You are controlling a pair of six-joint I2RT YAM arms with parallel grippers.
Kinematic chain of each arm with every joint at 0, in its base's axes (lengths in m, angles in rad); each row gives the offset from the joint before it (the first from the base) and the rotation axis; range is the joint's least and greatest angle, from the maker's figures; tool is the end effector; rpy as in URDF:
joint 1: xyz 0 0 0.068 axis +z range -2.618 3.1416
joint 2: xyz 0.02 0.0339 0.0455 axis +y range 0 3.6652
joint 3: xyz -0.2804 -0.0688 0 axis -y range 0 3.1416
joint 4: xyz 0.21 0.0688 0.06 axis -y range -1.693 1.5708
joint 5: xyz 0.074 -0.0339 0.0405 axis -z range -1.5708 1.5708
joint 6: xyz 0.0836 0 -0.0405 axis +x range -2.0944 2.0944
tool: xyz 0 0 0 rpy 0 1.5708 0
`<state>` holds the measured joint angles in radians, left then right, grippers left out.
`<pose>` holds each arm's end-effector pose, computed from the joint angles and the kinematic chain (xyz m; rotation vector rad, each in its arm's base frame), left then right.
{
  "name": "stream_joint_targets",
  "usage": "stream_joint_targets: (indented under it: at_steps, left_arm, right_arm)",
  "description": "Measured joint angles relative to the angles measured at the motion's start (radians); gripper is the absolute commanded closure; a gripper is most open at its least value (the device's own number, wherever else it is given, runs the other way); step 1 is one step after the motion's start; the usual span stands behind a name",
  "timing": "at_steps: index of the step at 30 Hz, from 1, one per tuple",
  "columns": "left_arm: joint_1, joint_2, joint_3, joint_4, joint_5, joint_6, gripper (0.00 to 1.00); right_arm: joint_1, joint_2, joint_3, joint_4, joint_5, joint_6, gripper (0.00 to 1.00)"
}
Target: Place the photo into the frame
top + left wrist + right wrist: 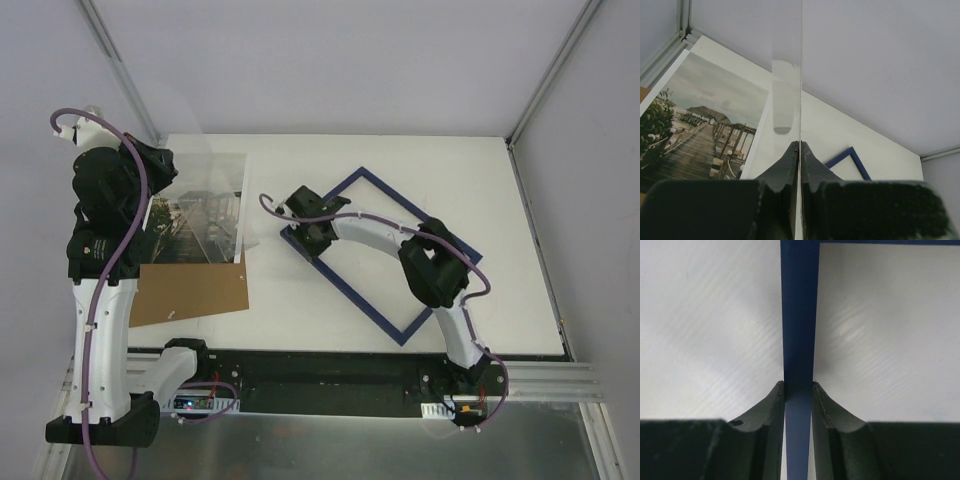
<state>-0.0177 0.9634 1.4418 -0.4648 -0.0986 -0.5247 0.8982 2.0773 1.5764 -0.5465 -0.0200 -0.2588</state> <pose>0.1761 0.0051 0.4958 -0.4685 1.4962 -0.3508 0.2777 0.3513 0.1740 -1.4494 2.2066 0.2473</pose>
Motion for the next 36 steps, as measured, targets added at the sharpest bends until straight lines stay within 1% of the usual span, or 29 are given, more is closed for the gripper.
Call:
stream_joint_targets:
  at_steps: [2, 6, 7, 8, 10, 13, 16, 17, 18, 20, 21, 22, 26, 29, 31, 33, 35, 36]
  left_arm:
    - [0.000, -0.017, -0.030, -0.002, 0.000, 0.000, 1.00]
    - [0.000, -0.055, -0.073, -0.007, 0.000, 0.002, 1.00]
    - [0.000, -0.063, -0.080, -0.009, 0.000, 0.002, 1.00]
    - [0.000, -0.072, -0.084, -0.013, 0.000, 0.002, 1.00]
    - [0.000, -0.084, -0.086, -0.016, 0.000, 0.003, 1.00]
    - [0.000, -0.097, -0.086, -0.016, 0.001, 0.004, 1.00]
    - [0.000, -0.101, -0.086, -0.016, 0.005, 0.007, 1.00]
    - [0.000, -0.101, -0.086, -0.017, 0.008, 0.008, 1.00]
    - [0.000, -0.101, -0.086, -0.019, 0.010, 0.009, 1.00]
    - [0.000, -0.101, -0.086, -0.024, 0.012, 0.010, 1.00]
    - [0.000, -0.101, -0.086, -0.025, 0.013, 0.011, 1.00]
    - [0.000, -0.101, -0.086, -0.026, 0.013, 0.013, 1.00]
    - [0.000, -0.100, -0.086, -0.029, 0.019, 0.015, 1.00]
    - [0.000, -0.100, -0.086, -0.031, 0.024, 0.015, 1.00]
    - [0.000, -0.099, -0.087, -0.031, 0.029, 0.015, 1.00]
    - [0.000, -0.099, -0.087, -0.031, 0.031, 0.015, 1.00]
    - [0.000, -0.099, -0.089, -0.031, 0.034, 0.016, 1.00]
    - [0.000, -0.099, -0.090, -0.031, 0.035, 0.016, 1.00]
  right_arm:
    - [-0.032, 0.078, 0.135, -0.041, -0.008, 0.025, 0.83]
    - [-0.089, 0.232, 0.434, -0.129, -0.011, 0.093, 0.77]
    - [-0.103, 0.267, 0.505, -0.142, -0.008, 0.120, 0.71]
    - [-0.113, 0.287, 0.542, -0.144, -0.006, 0.138, 0.67]
    - [-0.131, 0.314, 0.592, -0.146, -0.003, 0.187, 0.60]
    - [-0.160, 0.325, 0.602, -0.151, 0.000, 0.240, 0.52]
    - [-0.171, 0.328, 0.602, -0.169, 0.005, 0.254, 0.44]
    - [-0.171, 0.328, 0.602, -0.173, 0.010, 0.253, 0.43]
    - [-0.169, 0.328, 0.600, -0.175, 0.016, 0.247, 0.39]
    - [-0.163, 0.315, 0.563, -0.166, 0.028, 0.230, 0.32]
    - [-0.160, 0.294, 0.515, -0.154, 0.035, 0.219, 0.28]
    - [-0.156, 0.264, 0.449, -0.140, 0.039, 0.208, 0.27]
    - [-0.132, 0.106, 0.155, -0.110, 0.059, 0.165, 0.24]
    - [-0.101, 0.010, -0.002, -0.087, 0.073, 0.147, 0.25]
    - [-0.077, -0.026, -0.061, -0.074, 0.083, 0.143, 0.27]
    - [-0.050, -0.042, -0.101, -0.057, 0.091, 0.142, 0.32]
    - [-0.027, -0.048, -0.115, -0.037, 0.095, 0.143, 0.44]
    - [-0.020, -0.048, -0.117, -0.031, 0.096, 0.146, 0.53]
